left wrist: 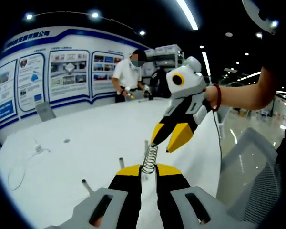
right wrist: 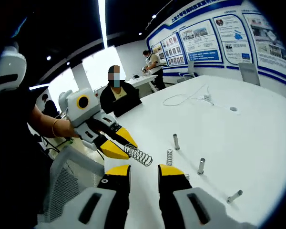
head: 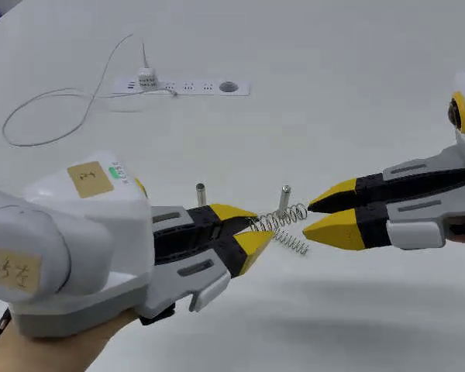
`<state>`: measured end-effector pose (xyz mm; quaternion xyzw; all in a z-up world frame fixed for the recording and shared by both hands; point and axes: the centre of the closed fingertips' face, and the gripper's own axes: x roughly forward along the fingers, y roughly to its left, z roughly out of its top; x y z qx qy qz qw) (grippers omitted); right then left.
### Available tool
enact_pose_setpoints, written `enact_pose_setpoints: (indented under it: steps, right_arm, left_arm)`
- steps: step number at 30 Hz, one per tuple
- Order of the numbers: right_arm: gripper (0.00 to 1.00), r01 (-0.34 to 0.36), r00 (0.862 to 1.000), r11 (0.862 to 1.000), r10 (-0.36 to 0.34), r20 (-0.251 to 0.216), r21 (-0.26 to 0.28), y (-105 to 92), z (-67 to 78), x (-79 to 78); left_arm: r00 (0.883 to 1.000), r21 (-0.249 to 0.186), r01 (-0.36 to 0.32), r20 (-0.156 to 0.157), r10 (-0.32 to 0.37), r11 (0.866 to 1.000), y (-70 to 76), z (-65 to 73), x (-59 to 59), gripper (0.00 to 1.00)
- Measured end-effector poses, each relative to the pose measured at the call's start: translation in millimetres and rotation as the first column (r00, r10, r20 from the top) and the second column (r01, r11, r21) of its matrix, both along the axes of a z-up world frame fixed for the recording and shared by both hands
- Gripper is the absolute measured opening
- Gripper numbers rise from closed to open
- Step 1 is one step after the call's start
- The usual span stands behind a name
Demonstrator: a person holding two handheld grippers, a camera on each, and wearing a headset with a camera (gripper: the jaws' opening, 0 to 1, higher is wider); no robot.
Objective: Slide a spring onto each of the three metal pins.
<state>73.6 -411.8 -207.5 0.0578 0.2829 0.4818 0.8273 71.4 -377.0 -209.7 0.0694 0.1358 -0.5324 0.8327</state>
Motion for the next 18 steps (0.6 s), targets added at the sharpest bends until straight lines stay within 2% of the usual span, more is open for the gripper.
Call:
enact_pose_setpoints:
  steps: [1, 4, 6, 11, 13, 15, 16, 18]
  right_arm:
    - [0.24, 0.033, 0.999, 0.999, -0.033, -0.010, 0.017, -1.0, 0.8, 4.0]
    - [0.24, 0.097, 0.994, 0.994, -0.094, -0.048, 0.047, -4.6, -0.3, 12.2]
    - [0.24, 0.108, 0.992, 0.993, -0.105, -0.064, 0.051, -5.6, -1.6, 13.7]
    - [0.25, 0.104, 0.993, 0.992, -0.099, -0.066, 0.067, 0.4, 0.3, 10.6]
    - [0.25, 0.097, 0.993, 0.992, -0.092, -0.071, 0.085, 2.4, 2.2, 9.6]
    - [0.25, 0.088, 0.995, 0.991, -0.082, -0.064, 0.097, 3.8, 4.1, 9.1]
    - [0.25, 0.084, 0.995, 0.991, -0.077, -0.064, 0.108, 4.7, 5.6, 8.7]
    - [0.24, 0.081, 0.995, 0.989, -0.073, -0.069, 0.127, 5.7, 8.5, 8.2]
  left_arm:
    - [1.000, -0.004, -0.017, 0.009, 0.017, 1.000, 0.9, 1.0, 2.5, 0.10]
    - [0.999, -0.018, -0.049, 0.010, 0.049, 0.999, 1.7, 2.6, 5.7, 0.10]
    - [0.998, -0.022, -0.055, 0.014, 0.055, 0.998, 1.6, 3.4, 6.3, 0.10]
    - [0.998, -0.048, -0.057, 0.010, 0.057, 0.997, -1.5, 5.3, 5.1, 0.10]
    - [0.998, -0.064, -0.058, -0.003, 0.058, 0.996, -2.5, 5.5, 4.4, 0.10]
    - [0.998, -0.102, -0.058, -0.021, 0.056, 0.993, -3.6, 8.3, 3.2, 0.10]
    - [0.998, -0.135, -0.052, -0.034, 0.048, 0.990, -4.8, 11.6, 1.7, 0.10]
    - [0.998, -0.143, -0.061, -0.043, 0.055, 0.988, -3.7, 12.1, 2.5, 0.10]
